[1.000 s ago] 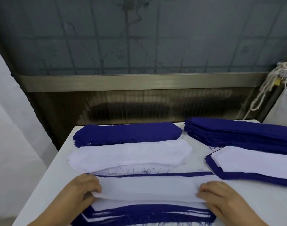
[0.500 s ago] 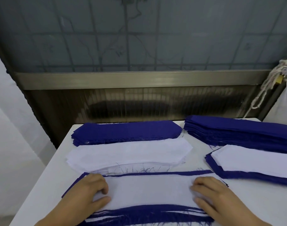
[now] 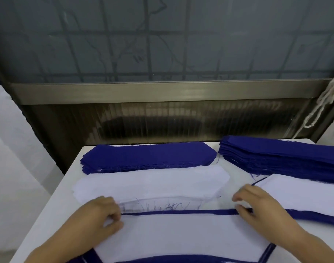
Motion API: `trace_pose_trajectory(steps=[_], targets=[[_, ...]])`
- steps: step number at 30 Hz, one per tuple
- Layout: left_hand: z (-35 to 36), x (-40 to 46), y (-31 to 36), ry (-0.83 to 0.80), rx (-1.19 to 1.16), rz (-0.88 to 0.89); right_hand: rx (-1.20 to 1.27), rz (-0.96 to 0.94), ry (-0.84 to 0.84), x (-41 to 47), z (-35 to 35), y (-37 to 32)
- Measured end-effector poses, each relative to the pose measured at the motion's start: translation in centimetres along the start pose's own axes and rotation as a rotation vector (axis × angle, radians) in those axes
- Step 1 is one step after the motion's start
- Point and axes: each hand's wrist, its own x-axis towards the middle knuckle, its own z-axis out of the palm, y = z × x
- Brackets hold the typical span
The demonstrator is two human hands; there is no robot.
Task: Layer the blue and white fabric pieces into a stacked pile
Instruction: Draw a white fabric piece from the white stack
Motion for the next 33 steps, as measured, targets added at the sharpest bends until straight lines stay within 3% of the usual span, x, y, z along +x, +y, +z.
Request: trace_pose_trajectory(steps=[9, 14, 22, 27, 31, 33], targets=[[0.4, 14.4, 4.1, 0.238, -0.129, -0.021, 0.127, 0.042, 0.007, 15.8, 3.4, -2.6], [1.2, 19.4, 3.4, 0.118, -0.269, -0.121, 0.025, 0.114, -0.078, 19.1, 5.9, -0.9], [1.6, 21.4, 2.6, 0.039, -0.340, -0.176, -0.068, 0.015, -0.090, 20.7, 6.6, 0.1], [1.6, 22.1, 2.9, 0.018, -0.312, -0.232, -0.259, -0.023, -0.262, 21.9, 6.7, 0.3], [1.5, 22.8, 2.9, 0.029, -0.297, -0.231, -0.223, 0.030, -0.287, 22.3, 6.1, -0.1], [1.5, 23.1, 2.8, 0.032, -0.272, -0.238, -0.112, -0.004, -0.223, 21.8, 6.0, -0.1]])
